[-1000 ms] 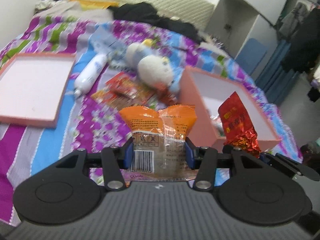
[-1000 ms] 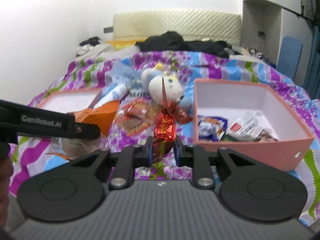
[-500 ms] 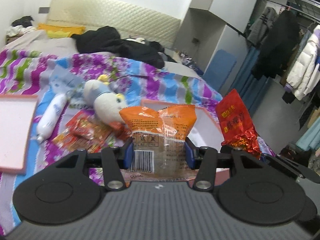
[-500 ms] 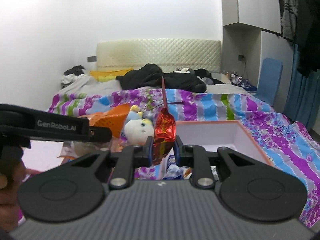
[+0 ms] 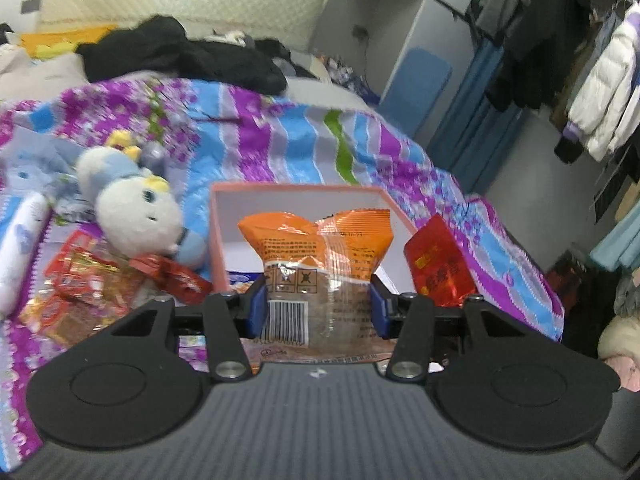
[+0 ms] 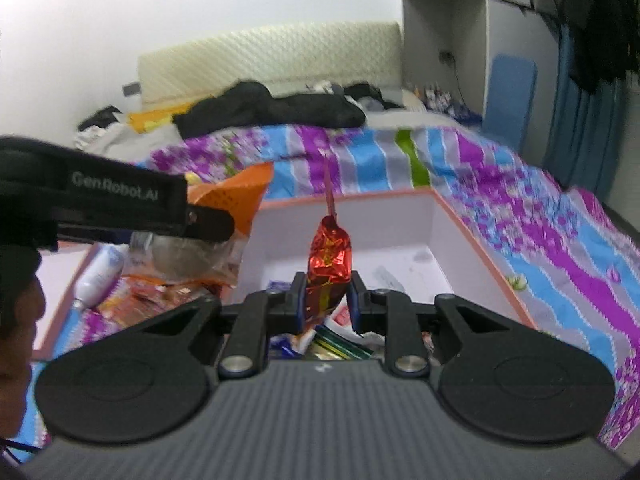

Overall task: Organize snacks
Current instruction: 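Carry both snacks into the pink box and open both tools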

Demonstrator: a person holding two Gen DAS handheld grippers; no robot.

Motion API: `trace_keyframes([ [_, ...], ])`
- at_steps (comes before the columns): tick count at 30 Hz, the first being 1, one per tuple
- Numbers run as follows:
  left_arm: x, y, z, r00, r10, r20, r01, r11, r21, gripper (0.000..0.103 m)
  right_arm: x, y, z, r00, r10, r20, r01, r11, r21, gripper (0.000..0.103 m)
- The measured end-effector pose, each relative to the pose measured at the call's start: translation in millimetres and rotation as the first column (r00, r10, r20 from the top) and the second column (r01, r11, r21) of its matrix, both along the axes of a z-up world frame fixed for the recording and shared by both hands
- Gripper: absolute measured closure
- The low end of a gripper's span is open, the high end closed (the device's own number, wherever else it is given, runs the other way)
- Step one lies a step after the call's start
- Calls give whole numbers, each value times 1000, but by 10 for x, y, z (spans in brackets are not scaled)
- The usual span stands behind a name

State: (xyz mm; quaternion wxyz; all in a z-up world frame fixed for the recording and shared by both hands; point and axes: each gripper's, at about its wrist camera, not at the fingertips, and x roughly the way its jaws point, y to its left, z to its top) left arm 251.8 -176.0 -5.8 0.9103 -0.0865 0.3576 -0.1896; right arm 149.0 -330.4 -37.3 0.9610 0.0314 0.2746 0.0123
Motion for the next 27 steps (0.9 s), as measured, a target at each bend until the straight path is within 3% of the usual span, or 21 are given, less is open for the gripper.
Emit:
trace_keyframes([
  [7, 541, -379, -435, 995, -61, -85, 66, 996, 60, 47, 342, -214, -390, 995, -30, -92, 32, 999, 17, 80],
  [16, 816, -428, -749, 987, -63, -150, 76, 994, 83, 47, 530, -334, -682, 989, -31, -141, 40, 998, 56, 78],
  [20, 800, -402, -715, 987, -67, -144, 80, 993, 86, 39, 513, -360, -658, 990, -34, -137, 44, 997, 70, 76],
  [22, 735, -389, -641, 990, -64, -127, 76, 993, 90, 35, 483, -363, -613, 991, -37, -126, 47, 996, 74, 63],
  [27, 504, -298, -353, 996, -53, -70, 58, 995, 81, 35, 319, -343, -432, 995, -39, -89, 47, 995, 87, 62],
])
